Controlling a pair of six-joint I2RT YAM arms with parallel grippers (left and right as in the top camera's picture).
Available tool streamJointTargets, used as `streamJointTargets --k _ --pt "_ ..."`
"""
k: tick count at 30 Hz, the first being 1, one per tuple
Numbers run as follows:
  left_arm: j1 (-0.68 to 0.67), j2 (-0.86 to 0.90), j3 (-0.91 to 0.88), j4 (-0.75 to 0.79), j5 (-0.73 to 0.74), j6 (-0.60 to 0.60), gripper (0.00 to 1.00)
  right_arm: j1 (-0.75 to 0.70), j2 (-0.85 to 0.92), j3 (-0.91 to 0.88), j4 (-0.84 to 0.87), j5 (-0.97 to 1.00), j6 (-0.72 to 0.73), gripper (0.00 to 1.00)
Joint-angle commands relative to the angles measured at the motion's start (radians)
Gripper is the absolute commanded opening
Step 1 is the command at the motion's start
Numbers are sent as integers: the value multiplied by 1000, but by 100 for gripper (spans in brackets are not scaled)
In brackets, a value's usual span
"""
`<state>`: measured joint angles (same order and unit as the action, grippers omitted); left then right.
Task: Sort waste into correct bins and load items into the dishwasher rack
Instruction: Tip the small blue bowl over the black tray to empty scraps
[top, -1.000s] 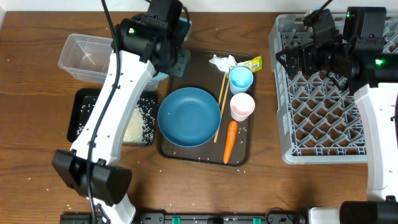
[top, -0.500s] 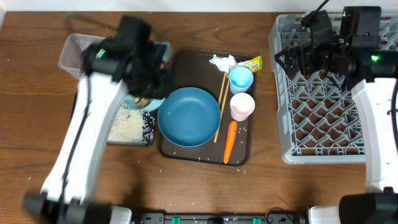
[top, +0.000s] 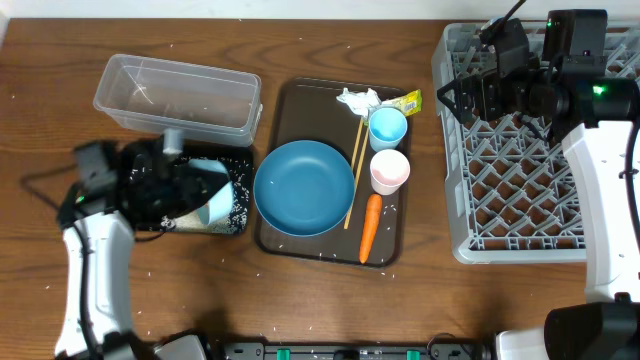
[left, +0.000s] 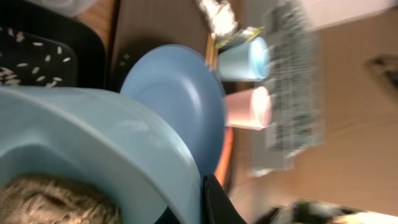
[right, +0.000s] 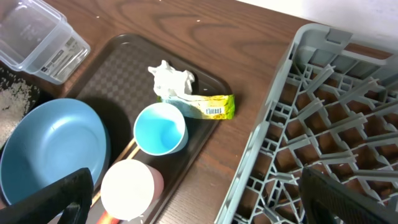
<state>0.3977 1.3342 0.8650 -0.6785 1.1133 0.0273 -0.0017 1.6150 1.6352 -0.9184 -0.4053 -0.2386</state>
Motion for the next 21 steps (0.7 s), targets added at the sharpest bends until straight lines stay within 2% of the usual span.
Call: streamJointTargets --k 1,5,17,19,21 --pt "108 30 -26 48 435 113 6 -4 7 5 -2 -18 6 99" --pt "161 60 -25 84 460 90 6 -3 7 5 -2 -18 6 99" --pt "162 62 -25 156 459 87 6 -4 7 5 -4 -18 6 99" --pt "160 62 -25 203 457 44 6 -4 7 5 -2 -17 6 99" --pt "146 62 -20 290 457 -49 6 -3 7 5 4 -18 6 99"
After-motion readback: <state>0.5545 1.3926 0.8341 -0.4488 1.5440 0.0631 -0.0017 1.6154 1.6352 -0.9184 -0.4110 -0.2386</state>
